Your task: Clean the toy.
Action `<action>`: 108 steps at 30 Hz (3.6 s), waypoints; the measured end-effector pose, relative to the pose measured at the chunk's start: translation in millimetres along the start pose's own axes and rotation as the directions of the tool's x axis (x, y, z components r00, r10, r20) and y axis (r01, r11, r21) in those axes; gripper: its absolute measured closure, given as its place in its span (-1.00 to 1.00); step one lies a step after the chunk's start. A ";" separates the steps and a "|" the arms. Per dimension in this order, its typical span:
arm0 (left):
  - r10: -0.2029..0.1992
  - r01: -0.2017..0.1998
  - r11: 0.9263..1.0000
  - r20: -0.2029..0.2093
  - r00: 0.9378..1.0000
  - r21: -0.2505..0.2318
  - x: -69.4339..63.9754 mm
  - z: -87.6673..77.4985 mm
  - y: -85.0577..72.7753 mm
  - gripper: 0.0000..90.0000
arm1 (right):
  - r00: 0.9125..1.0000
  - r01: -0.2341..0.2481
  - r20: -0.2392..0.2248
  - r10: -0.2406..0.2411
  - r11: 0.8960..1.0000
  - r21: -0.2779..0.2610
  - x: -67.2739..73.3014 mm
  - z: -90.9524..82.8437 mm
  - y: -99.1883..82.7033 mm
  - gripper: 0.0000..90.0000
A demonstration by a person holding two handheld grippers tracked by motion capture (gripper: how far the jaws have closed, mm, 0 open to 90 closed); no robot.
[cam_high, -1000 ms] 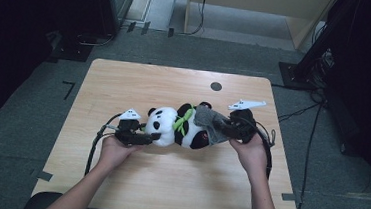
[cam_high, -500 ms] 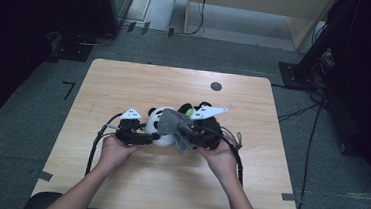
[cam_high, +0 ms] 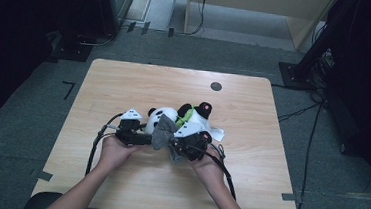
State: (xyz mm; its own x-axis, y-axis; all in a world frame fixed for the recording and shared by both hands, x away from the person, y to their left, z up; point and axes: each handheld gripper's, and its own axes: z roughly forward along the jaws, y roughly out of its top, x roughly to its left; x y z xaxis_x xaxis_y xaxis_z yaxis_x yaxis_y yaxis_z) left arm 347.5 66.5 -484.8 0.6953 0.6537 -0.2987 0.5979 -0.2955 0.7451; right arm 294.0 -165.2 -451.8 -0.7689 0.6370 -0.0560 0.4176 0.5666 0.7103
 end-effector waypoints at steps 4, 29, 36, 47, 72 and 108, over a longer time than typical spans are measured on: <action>0.003 -0.003 1.000 0.002 1.000 0.001 0.5 0.0 -0.2 -0.15 | 1.000 0.008 -0.005 -0.008 0.999 0.040 2.7 5.6 -8.9 0.79; 0.007 -0.007 1.000 0.001 1.000 -0.005 1.6 0.1 -0.1 -0.15 | 0.991 -0.038 -0.114 0.069 0.966 0.256 -9.2 13.4 -25.3 0.78; 0.000 0.000 1.000 0.005 1.000 -0.007 2.3 0.1 0.1 -0.14 | 0.986 -0.051 -0.145 0.077 0.983 0.174 -9.5 -14.6 -12.2 0.78; 0.002 -0.002 1.000 0.001 1.000 -0.007 1.0 0.5 0.1 -0.15 | 0.997 -0.042 -0.071 0.038 0.998 -0.050 -1.6 -57.6 24.3 0.78; 0.005 -0.005 1.000 -0.006 1.000 0.004 0.9 1.1 -0.1 -0.12 | 0.998 0.062 -0.028 -0.059 0.993 0.104 12.1 32.0 -4.4 0.78; 0.035 -0.035 0.999 -0.010 0.999 0.008 0.1 0.8 0.7 -0.09 | 0.999 0.000 0.035 -0.003 0.995 0.098 -30.0 -52.2 -7.5 0.77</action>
State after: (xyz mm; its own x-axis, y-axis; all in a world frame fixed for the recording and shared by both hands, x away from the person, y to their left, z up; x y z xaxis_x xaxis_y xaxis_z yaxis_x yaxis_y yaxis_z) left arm 348.3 65.8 -484.8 0.7117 0.6499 -0.2667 0.5768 -0.3239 0.7499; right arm 288.7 -215.8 -418.9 -0.7529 0.6529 -0.0824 0.4635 0.6150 0.6380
